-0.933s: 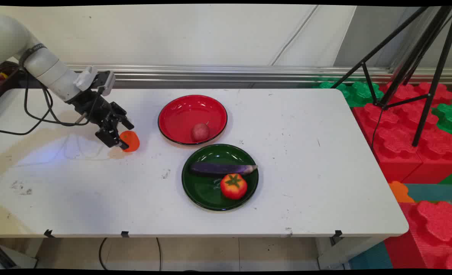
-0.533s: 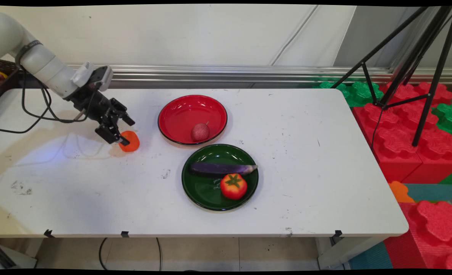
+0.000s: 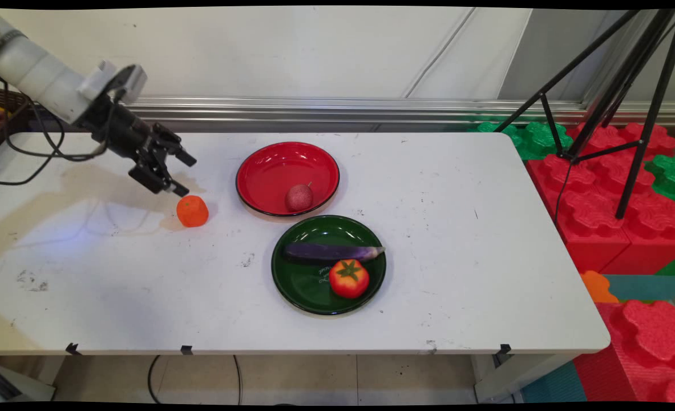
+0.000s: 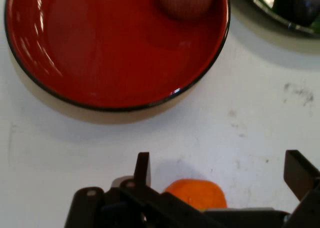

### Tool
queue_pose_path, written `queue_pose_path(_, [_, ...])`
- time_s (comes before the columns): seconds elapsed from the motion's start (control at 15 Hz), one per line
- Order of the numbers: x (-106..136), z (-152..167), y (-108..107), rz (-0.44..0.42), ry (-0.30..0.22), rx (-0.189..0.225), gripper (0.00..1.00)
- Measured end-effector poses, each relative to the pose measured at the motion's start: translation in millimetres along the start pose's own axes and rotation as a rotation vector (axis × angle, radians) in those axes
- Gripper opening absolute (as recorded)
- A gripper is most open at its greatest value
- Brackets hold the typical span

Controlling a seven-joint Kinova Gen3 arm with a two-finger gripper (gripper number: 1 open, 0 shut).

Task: Pick up the eggplant from the green plate

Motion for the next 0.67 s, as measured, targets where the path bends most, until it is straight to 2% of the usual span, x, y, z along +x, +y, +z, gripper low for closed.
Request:
queue_pose_path(0.2, [8, -23, 3, -0.007, 0.049, 0.008, 1.00])
queue_pose_path(0.67, [22, -63, 8, -0.031, 0.129, 0.022, 1.00])
